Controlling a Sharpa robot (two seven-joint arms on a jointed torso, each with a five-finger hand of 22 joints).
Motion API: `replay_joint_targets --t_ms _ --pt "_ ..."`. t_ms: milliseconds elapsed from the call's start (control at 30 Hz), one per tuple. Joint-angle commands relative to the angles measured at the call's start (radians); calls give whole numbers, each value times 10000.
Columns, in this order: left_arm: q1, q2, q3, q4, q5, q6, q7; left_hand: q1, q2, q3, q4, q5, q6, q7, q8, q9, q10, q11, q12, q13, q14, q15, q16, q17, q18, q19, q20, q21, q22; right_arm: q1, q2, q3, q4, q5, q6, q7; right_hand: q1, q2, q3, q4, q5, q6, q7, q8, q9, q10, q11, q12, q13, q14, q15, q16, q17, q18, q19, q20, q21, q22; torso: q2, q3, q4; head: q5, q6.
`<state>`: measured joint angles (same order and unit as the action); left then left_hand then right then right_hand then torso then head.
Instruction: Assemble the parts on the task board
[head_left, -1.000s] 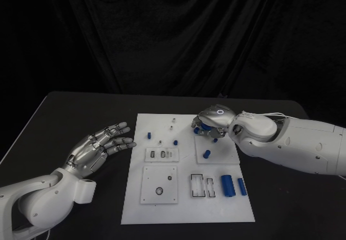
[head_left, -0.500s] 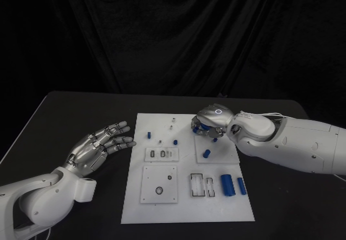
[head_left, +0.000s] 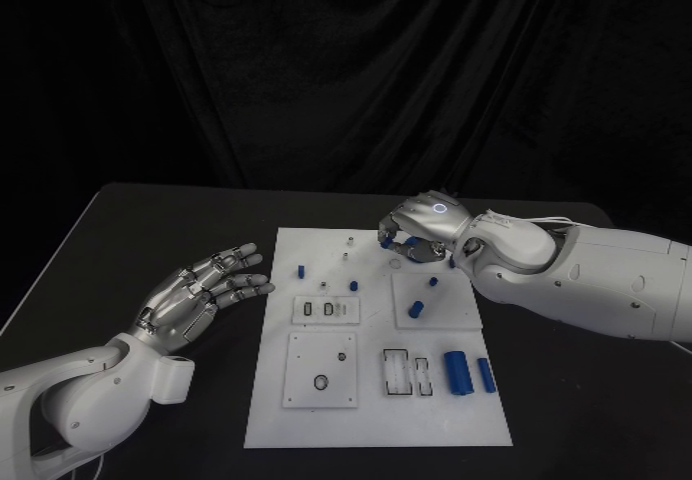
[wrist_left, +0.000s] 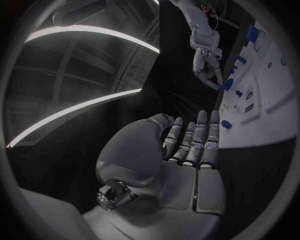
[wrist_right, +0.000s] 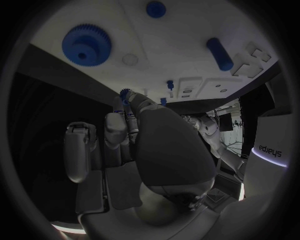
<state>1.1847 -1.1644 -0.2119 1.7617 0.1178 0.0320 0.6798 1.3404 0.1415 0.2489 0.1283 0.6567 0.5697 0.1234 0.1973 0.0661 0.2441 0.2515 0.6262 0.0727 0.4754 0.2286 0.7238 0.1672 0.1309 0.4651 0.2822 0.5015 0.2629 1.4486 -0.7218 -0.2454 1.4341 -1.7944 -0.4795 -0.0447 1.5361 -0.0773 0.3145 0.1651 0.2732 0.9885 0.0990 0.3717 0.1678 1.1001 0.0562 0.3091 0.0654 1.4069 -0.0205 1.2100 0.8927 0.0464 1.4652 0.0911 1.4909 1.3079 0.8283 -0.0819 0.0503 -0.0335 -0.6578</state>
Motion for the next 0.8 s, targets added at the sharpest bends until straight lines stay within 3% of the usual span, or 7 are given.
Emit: replay_joint_targets --t_ms 33,233,433,800 --pt "2 20 6 15 32 118 1184 -60 21 71 -19 34 -50 22 -59 -10 11 55 38 8 -89 21 24 -11 -81 -95 -4 -59 -15 133 219 14 -106 201 -594 -90 25 13 -13 -56 -67 83 0 31 389 124 -18 -94 11 108 -18 54 71 -108 99 -21 82 1323 -10 -2 -15 7 -21" --pt "2 119 6 -62 32 142 1173 -67 18 82 -27 31 -59 29 -62 -11 13 63 41 8 -99 24 23 -14 -83 -106 -2 -65 -19 216 812 24 -640 228 -216 -28 -20 -8 -11 -49 -54 73 1 -18 441 177 -9 -235 8 125 -13 55 85 -111 107 -27 85 1336 -13 -9 -8 -7 10" --pt "2 180 6 -98 32 165 1161 -67 18 82 -27 31 -59 29 -62 -11 13 63 41 8 -99 24 23 -14 -83 -106 -2 -65 -19 118 1349 27 -1207 236 173 54 -52 -28 -6 -44 -42 46 7 -71 475 200 7 -352 7 122 0 40 76 -111 106 -20 82 1338 -15 -18 0 -7 -5" --pt "2 240 6 -143 32 184 1134 -77 18 102 -41 27 -64 39 -64 -11 12 75 45 8 -114 30 22 -20 -86 -123 0 -74 -24 -31 1957 30 -1888 239 550 128 -98 -44 11 -39 -79 -27 17 -184 520 221 40 -541 11 107 29 8 54 -110 101 4 75 1339 11 12 7 -29 16"
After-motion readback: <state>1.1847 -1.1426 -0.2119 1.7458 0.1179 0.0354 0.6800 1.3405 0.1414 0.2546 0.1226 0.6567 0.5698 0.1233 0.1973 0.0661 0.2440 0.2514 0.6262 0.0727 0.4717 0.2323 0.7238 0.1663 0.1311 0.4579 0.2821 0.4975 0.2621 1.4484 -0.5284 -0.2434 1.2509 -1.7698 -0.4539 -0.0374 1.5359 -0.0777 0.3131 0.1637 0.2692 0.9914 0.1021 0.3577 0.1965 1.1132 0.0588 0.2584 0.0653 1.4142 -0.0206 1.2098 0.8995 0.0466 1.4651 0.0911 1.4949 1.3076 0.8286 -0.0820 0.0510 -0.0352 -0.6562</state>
